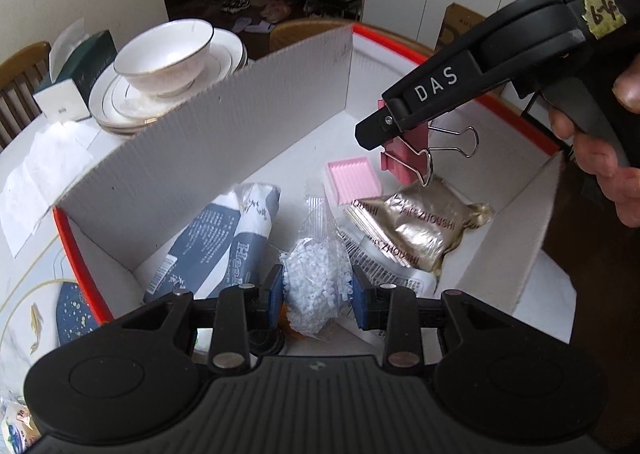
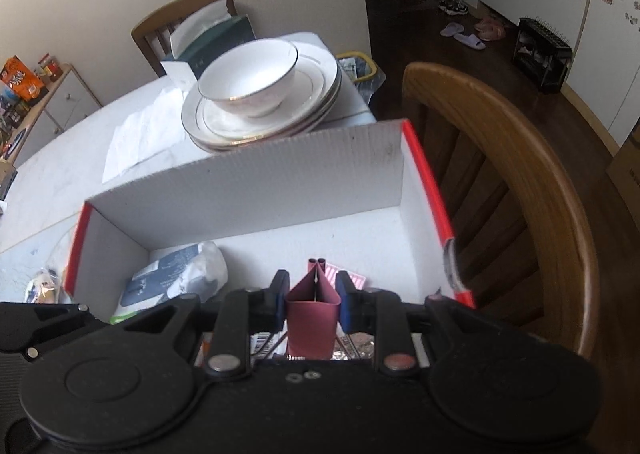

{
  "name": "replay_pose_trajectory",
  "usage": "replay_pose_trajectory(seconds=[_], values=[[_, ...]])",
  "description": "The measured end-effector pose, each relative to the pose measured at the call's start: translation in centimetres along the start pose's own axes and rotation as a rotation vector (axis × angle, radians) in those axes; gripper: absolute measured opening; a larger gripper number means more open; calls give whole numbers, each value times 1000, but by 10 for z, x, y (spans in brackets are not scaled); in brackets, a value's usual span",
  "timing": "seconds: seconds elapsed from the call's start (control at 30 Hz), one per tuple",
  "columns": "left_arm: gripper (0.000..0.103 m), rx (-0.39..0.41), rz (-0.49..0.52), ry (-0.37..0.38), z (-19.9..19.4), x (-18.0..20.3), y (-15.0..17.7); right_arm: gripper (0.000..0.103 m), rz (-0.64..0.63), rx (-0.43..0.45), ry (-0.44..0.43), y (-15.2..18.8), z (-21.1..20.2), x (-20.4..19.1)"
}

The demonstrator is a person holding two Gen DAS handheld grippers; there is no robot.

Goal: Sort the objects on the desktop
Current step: 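Open the right tool to drop the binder clip while the left tool releases the foam bag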

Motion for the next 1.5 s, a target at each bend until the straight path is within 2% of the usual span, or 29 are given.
replay_pose_trajectory(seconds=[0.17,0.53,0.63,0.7,0.77,0.83,1.0,1.5], values=[[33,-37,-7,1,11,-3,5,23,-17,-23,-12,4,11,-5],[34,-47,24,-31,16,-2,4,24,-18,-61,-7,11,23,-5],[36,-48,24,-36,16,-3,5,28,-25,-64,-2,12,22,-4],[41,-42,26,-36,14,-2,6,31,-23,-58,2,12,20,-3],[55,-27,26,-37,10,-1,6,31,-15,-55,4,13,18,0],[60,-3,27,-32,4,1,6,33,-6,-52,-1,15,15,1],[61,37,19,-24,-12,5,7,40,-10,-36,-20,19,2,3],[61,181,-47,-19,-70,10,19,48,-59,54,-103,34,-59,-15]])
Point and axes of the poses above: each gripper's, at about its wrist camera, not at the fingertips, and z roughly the way its jaws point, x to its right, y to its underside, the point moved 6 cm from there along z, roughly the way its jaws point, and after that the axes turned 4 degrees about y, right-handed, at the moved point
